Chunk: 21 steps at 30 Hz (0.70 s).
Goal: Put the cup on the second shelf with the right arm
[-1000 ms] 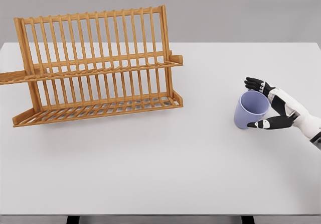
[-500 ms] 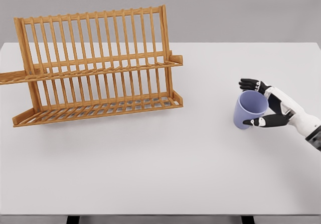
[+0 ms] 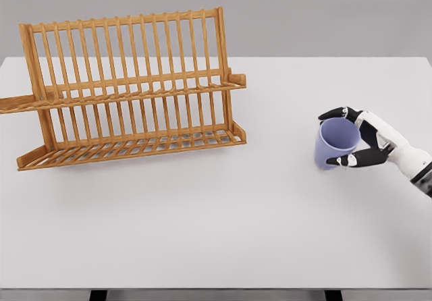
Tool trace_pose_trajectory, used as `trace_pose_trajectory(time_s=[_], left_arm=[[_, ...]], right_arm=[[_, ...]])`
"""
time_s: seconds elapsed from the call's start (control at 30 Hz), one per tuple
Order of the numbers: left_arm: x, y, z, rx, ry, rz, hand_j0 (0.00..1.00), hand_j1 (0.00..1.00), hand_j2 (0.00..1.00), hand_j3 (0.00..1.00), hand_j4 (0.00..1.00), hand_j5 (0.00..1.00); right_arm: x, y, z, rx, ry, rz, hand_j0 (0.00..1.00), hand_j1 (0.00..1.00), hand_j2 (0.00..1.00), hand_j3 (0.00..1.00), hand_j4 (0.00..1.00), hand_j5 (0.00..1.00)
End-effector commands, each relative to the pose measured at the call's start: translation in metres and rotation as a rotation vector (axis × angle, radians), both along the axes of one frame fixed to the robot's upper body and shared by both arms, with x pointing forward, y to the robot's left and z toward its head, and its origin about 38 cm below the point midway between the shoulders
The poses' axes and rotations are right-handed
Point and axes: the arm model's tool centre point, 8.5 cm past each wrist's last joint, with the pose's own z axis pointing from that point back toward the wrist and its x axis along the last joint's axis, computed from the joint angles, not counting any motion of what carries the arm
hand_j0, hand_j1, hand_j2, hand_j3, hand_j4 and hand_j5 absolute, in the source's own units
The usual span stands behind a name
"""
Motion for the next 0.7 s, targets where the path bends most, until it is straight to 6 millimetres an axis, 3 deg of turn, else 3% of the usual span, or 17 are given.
trace_pose_trajectory(time_s=[0.0, 0.17, 0.67], left_arm=[[0.0, 0.0, 0.0, 0.0, 0.0, 0.0, 1.0, 1.0, 1.0, 1.0, 1.0, 1.0], [0.0, 0.0, 0.0, 0.0, -0.001, 0.0, 1.0, 1.0, 1.0, 1.0, 1.0, 1.0], [0.0, 0.0, 0.0, -0.001, 0.0, 0.0, 1.0, 1.0, 1.0, 1.0, 1.0, 1.0]], right_arm=[[0.0, -0.001, 0.001, 0.005, 0.006, -0.004, 0.6, 0.6, 0.6, 0.6, 0.6, 0.6], [0.01, 0.01, 0.026, 0.005, -0.025, 0.021, 0.6, 0.6, 0.6, 0.6, 0.6, 0.6], [0.038, 0.009, 0.07, 0.01, -0.071, -0.005, 0.6, 0.6, 0.6, 0.6, 0.6, 0.6]])
